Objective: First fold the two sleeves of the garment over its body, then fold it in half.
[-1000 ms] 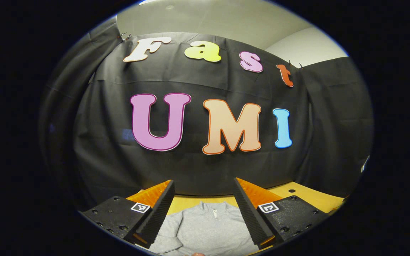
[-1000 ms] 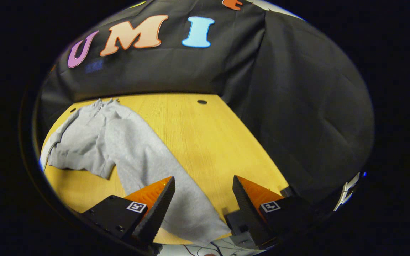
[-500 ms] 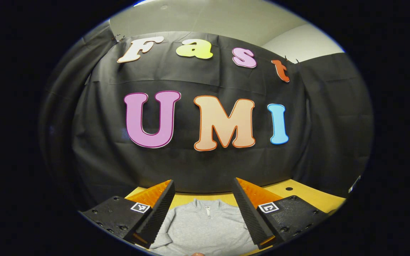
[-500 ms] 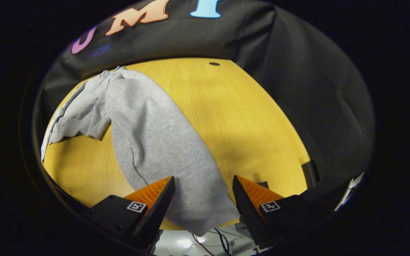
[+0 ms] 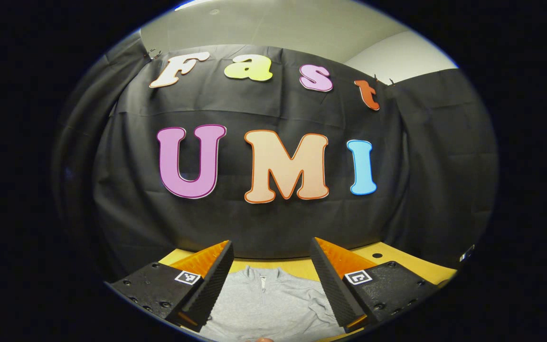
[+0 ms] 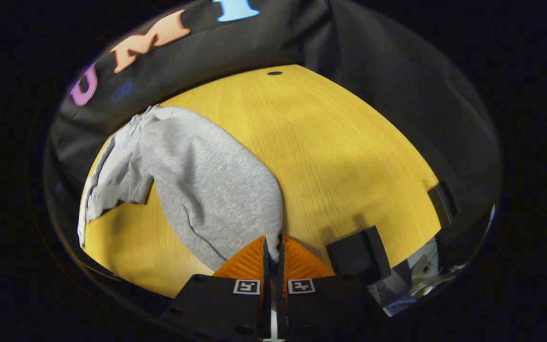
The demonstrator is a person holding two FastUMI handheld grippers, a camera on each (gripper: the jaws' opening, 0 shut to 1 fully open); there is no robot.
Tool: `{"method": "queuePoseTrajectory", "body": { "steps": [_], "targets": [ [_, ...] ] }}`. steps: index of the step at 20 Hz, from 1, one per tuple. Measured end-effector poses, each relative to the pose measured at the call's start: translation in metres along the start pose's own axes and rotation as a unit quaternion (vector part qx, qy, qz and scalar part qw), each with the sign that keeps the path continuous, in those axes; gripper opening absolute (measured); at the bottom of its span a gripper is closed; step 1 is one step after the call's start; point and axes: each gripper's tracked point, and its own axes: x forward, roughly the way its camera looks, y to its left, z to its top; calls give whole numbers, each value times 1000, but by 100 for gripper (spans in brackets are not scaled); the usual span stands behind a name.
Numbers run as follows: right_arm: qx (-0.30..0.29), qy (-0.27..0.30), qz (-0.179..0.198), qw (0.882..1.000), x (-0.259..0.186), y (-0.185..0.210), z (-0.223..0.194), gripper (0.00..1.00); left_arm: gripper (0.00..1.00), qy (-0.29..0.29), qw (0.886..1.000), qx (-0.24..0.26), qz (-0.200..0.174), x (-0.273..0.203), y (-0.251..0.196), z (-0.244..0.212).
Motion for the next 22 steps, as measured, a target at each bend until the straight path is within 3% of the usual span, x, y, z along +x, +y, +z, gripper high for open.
{"method": "queuePoseTrajectory", "body": {
  "steps": [2, 6, 10, 22],
  "targets": [
    [44, 7, 1, 999, -1, 1, 2, 2, 94, 3, 1000, 1, 0, 2, 8, -3],
    [89, -11, 12, 996, -9, 18, 24, 3, 93, -1, 1000, -6, 12, -2, 42, 1],
    [134, -43, 43, 989, -18, 55, 66, 3, 92, 5, 1000, -8, 30, -8, 79, -4],
    [71, -99, 120, 985, -21, 195, 171, 3, 92, -4, 992, 8, 126, -47, 196, 5]
  ]
}}
